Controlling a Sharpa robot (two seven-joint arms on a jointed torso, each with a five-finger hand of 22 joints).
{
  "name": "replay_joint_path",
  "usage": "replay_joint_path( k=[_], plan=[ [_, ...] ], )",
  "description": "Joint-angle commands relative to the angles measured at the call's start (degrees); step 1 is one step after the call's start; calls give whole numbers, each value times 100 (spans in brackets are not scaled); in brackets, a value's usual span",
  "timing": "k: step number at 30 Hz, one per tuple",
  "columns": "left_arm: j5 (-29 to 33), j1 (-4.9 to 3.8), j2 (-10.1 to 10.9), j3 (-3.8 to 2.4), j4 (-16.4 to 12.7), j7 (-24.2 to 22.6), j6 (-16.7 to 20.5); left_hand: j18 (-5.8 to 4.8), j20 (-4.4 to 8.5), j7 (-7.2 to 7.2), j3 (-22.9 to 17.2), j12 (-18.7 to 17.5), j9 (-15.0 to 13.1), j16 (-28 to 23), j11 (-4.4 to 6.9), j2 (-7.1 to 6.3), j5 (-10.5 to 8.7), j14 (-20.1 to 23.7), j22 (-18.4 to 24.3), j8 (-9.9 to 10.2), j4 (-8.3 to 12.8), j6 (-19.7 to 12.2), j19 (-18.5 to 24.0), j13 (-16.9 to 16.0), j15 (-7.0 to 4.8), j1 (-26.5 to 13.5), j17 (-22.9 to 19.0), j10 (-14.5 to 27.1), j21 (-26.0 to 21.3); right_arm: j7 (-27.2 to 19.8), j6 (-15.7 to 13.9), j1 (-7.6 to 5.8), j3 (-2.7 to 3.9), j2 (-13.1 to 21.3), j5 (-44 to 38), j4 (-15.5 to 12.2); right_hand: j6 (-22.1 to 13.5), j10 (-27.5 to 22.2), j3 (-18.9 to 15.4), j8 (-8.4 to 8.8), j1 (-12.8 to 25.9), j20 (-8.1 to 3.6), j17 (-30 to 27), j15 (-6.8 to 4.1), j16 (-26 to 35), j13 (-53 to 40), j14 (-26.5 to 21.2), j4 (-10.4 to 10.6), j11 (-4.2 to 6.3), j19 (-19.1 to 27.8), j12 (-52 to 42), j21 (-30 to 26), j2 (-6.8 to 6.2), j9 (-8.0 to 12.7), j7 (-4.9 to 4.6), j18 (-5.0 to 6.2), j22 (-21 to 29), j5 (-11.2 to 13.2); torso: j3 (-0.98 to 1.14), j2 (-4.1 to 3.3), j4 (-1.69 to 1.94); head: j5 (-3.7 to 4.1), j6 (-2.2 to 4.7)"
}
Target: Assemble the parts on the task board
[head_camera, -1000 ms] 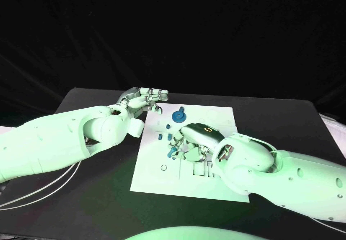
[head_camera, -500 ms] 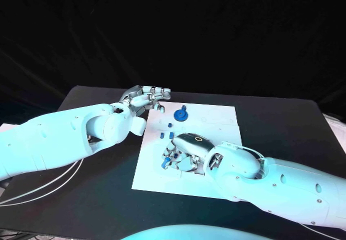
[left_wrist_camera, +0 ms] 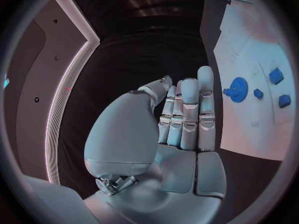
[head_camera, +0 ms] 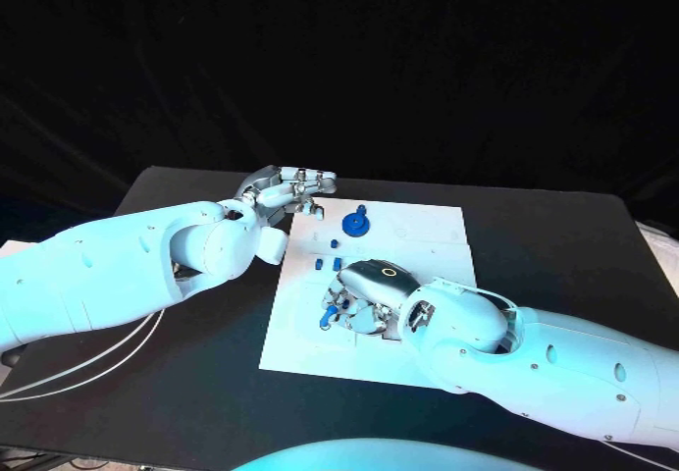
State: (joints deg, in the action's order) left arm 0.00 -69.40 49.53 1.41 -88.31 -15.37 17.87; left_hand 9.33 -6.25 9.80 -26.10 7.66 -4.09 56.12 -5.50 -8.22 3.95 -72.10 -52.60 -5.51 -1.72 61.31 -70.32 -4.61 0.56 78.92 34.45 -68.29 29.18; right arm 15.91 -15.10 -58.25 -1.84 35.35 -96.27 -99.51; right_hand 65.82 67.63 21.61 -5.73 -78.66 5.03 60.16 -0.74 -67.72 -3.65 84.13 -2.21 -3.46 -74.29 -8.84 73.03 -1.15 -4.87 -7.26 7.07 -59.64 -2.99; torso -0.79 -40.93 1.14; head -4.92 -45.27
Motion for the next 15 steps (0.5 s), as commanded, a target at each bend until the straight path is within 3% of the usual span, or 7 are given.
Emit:
replay_joint_path(
  k=[1,8,15],
  plan=[
    [18,-1,-8,-4,-8,-12,-111,113,-2,-2,14,22,3,-33,7,13,-27,45,6,-33,16,-28,-29,-8,-1,1,-6,33,-22,260,410,10,-8,-17,-319,31,24,25,48,-6,0,1,-26,-24,0,-8,146,5,-30,0,43,20,-28,-8,-2,-78,26,-9,-3,4,1,6,2],
    [18,-1,-10,-4,-7,-8,-111,113,-2,-2,14,22,3,-33,7,13,-27,45,6,-33,16,-28,-29,-8,-1,1,-6,33,-22,203,1073,10,-24,-113,-390,87,18,20,56,-1,15,4,-41,-20,10,-7,140,4,-34,15,56,8,-44,-7,-3,-73,48,-5,-3,1,3,-7,-17],
    [18,-1,-10,-4,-9,-6,-112,113,-2,-2,14,22,3,-33,7,13,-27,45,6,-33,16,-28,-29,-8,-1,1,-6,33,-22,101,1045,11,-40,-159,-397,85,26,29,64,-5,22,6,-37,-19,6,-9,138,6,-32,13,58,13,-41,-10,0,-75,40,-7,-4,8,2,-18,-42]
  ],
)
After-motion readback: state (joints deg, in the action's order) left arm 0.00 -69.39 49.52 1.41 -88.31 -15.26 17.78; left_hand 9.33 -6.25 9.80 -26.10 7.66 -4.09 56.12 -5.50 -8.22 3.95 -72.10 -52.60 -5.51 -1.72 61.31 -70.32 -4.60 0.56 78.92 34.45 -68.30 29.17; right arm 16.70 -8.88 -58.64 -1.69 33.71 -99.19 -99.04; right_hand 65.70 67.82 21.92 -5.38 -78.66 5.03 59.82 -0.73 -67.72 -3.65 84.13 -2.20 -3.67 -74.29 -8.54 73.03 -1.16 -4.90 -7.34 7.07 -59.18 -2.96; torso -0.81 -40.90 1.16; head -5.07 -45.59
